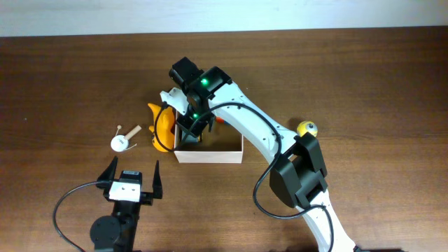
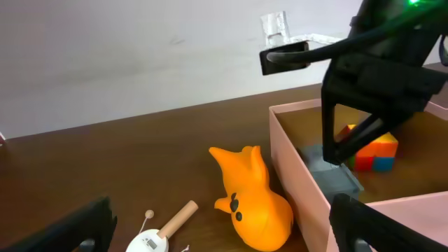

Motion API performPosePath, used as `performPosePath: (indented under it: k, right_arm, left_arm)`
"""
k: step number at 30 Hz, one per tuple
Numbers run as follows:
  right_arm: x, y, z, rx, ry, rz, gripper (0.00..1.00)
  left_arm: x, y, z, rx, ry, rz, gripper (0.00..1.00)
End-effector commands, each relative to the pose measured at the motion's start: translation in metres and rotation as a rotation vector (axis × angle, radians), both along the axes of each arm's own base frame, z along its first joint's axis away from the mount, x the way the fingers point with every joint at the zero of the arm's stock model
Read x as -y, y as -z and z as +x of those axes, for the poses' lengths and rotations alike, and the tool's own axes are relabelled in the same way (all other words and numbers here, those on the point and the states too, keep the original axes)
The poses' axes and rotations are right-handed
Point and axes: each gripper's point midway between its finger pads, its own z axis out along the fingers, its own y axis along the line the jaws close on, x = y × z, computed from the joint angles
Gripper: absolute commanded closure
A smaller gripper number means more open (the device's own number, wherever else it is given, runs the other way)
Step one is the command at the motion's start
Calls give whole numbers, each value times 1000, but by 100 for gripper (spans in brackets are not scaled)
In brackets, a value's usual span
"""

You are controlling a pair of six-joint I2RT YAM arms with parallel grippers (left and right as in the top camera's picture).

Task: Pack container

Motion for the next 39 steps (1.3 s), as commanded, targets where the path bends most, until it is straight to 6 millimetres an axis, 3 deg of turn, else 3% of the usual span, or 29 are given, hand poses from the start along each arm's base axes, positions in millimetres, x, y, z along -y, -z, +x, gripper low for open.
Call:
performPosePath:
  k: [1,12,18,39]
  right_arm:
    - [0,4,0,-6,-10,4,82]
    - [8,34,-10,-84,-9,-62,83]
    - [7,40,-8,-84,-9,-62,83]
    - [19,50,33,90,21,-137,83]
  left_arm:
    - [-2,1,0,2,-9,17,1]
    - [-2,1,0,1,-10,17,1]
    - [-2,1,0,2,-10,17,1]
    - [-2,2,0,1,-9,17,1]
